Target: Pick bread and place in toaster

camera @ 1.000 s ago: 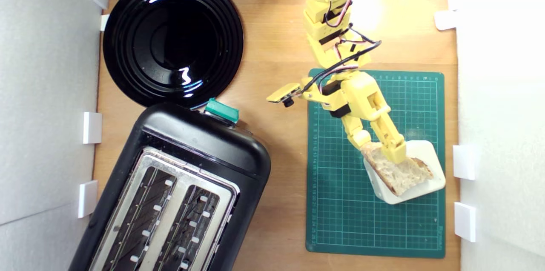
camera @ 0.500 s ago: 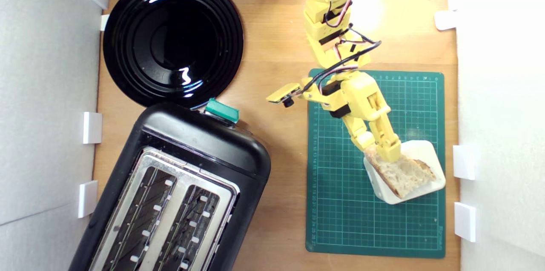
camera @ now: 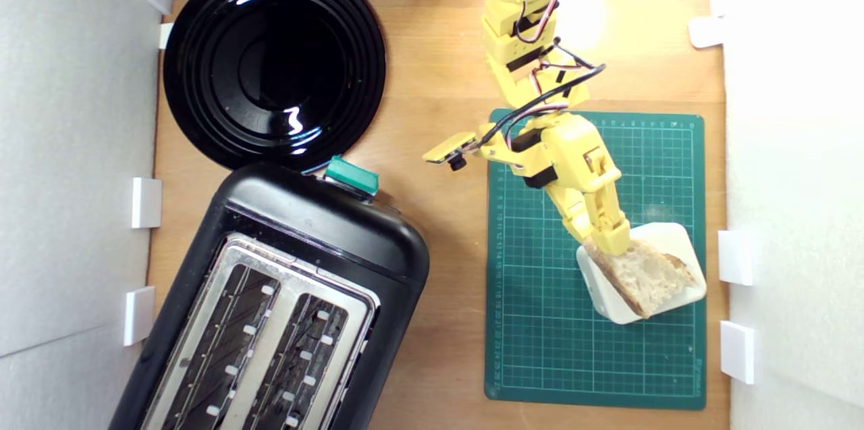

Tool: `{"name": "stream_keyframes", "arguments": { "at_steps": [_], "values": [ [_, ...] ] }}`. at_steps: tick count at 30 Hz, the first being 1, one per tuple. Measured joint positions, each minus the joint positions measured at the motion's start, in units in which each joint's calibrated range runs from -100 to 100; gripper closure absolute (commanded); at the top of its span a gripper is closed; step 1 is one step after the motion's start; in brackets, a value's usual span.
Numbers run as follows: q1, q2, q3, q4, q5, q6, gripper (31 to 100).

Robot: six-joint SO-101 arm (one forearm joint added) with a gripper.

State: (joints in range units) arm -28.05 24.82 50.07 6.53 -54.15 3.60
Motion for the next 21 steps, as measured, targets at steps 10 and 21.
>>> {"name": "stream_keyframes", "arguments": {
  "at_steps": [10, 21],
  "values": [
    [0.0, 0.0, 0.0, 0.0, 0.0, 0.0, 80.7],
    [0.0, 0.0, 0.0, 0.0, -0.08, 0.0, 80.8]
  ]
}}
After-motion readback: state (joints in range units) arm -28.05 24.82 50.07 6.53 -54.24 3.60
